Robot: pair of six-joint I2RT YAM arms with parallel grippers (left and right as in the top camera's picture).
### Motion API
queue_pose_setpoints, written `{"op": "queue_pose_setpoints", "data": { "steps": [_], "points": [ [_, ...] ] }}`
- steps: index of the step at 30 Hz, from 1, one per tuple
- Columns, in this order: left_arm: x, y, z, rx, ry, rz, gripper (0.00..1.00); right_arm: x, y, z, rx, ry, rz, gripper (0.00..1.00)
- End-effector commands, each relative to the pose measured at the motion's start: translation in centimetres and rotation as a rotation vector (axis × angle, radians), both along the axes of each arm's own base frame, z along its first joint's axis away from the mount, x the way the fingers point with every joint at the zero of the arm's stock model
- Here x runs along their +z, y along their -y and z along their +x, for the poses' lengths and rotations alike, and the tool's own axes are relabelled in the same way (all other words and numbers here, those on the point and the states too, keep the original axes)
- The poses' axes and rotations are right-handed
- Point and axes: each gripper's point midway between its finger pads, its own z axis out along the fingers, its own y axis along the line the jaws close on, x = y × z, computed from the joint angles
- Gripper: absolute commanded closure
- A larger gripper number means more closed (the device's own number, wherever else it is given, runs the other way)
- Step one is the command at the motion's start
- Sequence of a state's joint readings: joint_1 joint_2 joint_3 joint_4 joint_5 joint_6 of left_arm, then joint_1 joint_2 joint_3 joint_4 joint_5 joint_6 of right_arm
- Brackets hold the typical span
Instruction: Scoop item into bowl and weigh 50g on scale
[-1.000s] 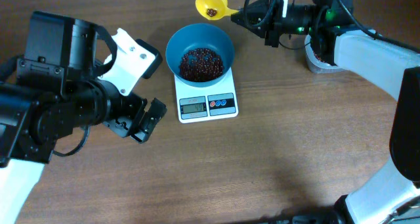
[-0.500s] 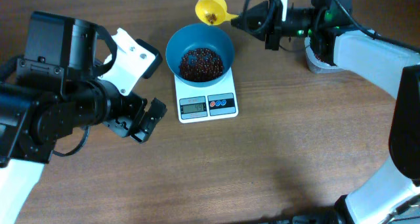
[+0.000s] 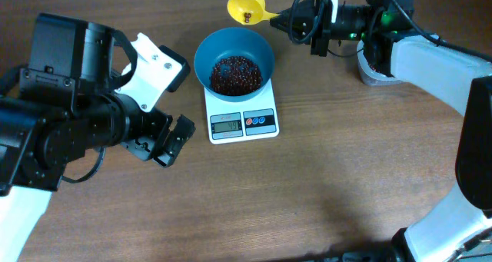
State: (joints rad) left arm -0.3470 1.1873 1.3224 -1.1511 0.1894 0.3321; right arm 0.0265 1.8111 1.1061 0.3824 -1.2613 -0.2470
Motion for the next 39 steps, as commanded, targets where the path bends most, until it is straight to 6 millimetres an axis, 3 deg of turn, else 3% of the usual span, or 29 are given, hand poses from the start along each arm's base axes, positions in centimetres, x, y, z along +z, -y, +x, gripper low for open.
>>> {"op": "queue_pose_setpoints", "data": {
  "steps": [1,7,10,12,14,16,18,19,35,37,39],
  "points": [
    [0.8,0.1,0.1,0.007,0.021,-0.010,0.01,0.6,0.0,-0.7,0.045,0.018,0.015,0.96],
    [0.8,0.1,0.1,0.007,0.021,-0.010,0.01,0.6,0.0,-0.5,0.034,0.018,0.011,0.96],
    [0.8,0.1,0.1,0.007,0.021,-0.010,0.01,-0.4,0.6,1.0,-0.063,-0.011,-0.023,0.96],
    [0.8,0.1,0.1,0.007,0.021,-0.010,0.01,0.1,0.3,0.5,-0.026,0.010,-0.009,0.96],
    [0.8,0.1,0.1,0.007,0.021,-0.010,0.01,-0.9,0.6,1.0,-0.064,-0.034,-0.025,0.96],
    [0.8,0.1,0.1,0.007,0.021,-0.010,0.01,1.0,-0.5,-0.8,0.063,0.060,0.017,0.96],
    [0.8,0.1,0.1,0.007,0.021,-0.010,0.01,0.5,-0.3,0.2,0.008,0.056,0.000,0.96],
    [0.8,0.1,0.1,0.007,0.021,-0.010,0.01,1.4,-0.5,-0.5,0.057,0.102,0.015,0.96],
    [0.8,0.1,0.1,0.007,0.021,-0.010,0.01,0.7,-1.0,0.2,0.004,0.016,0.013,0.96],
    [0.8,0.1,0.1,0.007,0.021,-0.010,0.01,0.2,-0.9,0.6,-0.024,-0.011,0.004,0.96],
    [0.8,0.1,0.1,0.007,0.021,-0.010,0.01,-1.7,-1.0,1.3,-0.092,-0.065,-0.051,0.96]
  ]
}}
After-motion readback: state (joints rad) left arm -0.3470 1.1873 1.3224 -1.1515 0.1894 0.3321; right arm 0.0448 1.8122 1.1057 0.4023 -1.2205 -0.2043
